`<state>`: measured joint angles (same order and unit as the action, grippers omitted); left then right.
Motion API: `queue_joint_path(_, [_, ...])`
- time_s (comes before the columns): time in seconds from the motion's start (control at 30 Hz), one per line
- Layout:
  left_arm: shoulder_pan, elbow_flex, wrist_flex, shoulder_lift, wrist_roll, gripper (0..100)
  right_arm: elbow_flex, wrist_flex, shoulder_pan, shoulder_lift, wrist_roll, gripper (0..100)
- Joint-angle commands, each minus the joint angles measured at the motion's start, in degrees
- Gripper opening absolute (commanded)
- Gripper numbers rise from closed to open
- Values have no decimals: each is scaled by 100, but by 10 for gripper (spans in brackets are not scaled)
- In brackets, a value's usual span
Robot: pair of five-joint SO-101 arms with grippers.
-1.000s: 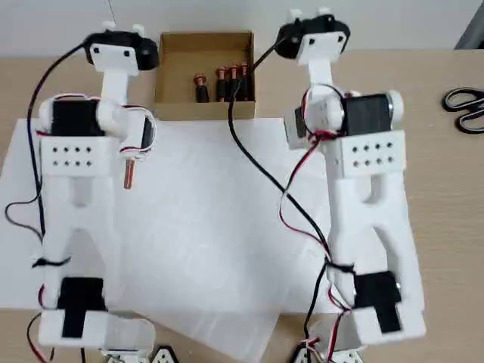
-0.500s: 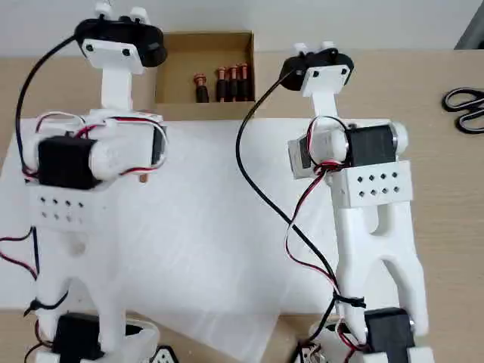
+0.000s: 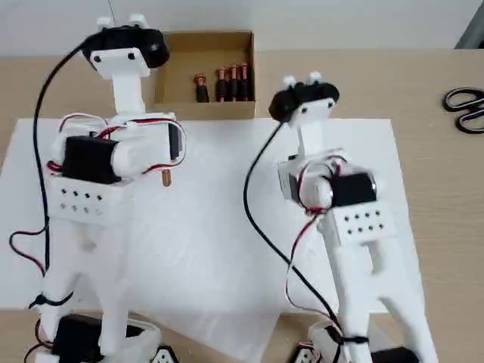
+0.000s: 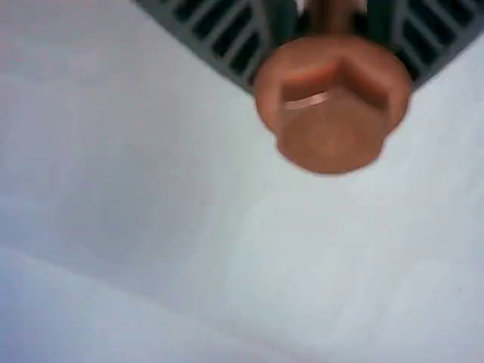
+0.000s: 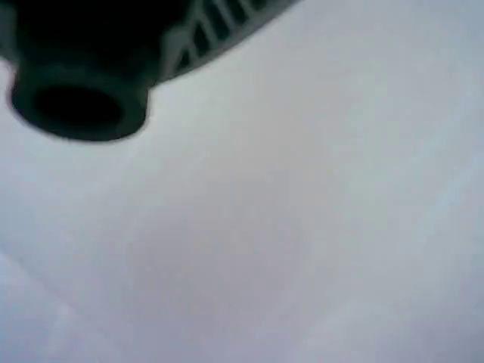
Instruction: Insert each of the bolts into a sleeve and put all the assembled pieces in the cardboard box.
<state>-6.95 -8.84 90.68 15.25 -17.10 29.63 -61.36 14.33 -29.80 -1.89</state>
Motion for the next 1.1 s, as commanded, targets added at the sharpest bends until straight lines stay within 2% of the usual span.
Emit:
queue_joint_path(0.0, [-79, 171, -352, 229, -53, 6, 448, 602, 48, -673, -62, 3])
queue_joint_path(0.17, [-325, 189, -369, 237, -70, 6, 1222, 1174, 66, -1253, -35, 3])
queue_joint_path(0.37, [-404, 215, -870, 633, -703, 6, 2242, 1719, 532, -1947, -9, 4])
queue_joint_path(0.63, [-448, 576, -1037, 738, -721, 6, 3622, 3011, 989, -2862, -9, 4])
queue_joint_path(0.87, [-457, 1684, -2242, 782, -747, 6, 4281, 3714, 1059, -3363, -9, 4])
queue_joint_path(1.07, [-1125, 2105, -2927, 791, -747, 6, 4501, 3749, 1411, -3697, 0, 4])
